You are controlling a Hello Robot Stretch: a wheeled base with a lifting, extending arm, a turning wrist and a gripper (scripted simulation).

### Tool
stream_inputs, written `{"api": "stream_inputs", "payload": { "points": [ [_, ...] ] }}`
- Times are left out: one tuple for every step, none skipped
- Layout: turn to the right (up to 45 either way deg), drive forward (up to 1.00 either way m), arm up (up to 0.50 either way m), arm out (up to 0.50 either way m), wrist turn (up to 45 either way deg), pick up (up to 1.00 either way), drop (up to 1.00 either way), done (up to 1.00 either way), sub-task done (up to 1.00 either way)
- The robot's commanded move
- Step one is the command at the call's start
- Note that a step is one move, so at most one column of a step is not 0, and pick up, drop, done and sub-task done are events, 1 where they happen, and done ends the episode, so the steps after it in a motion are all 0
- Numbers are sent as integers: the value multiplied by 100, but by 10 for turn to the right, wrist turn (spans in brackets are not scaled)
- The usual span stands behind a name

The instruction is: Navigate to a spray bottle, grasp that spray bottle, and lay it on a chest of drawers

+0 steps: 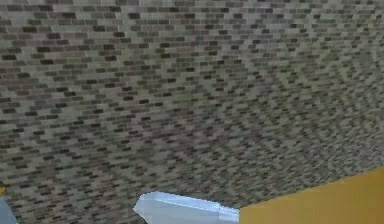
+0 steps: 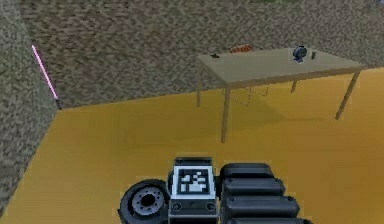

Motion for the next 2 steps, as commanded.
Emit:
{"api": "stream_inputs", "payload": {
  "points": [
    [-420,0,0,0,0,0,0,0,0],
    [450,0,0,0,0,0,0,0,0]
  ]
}}
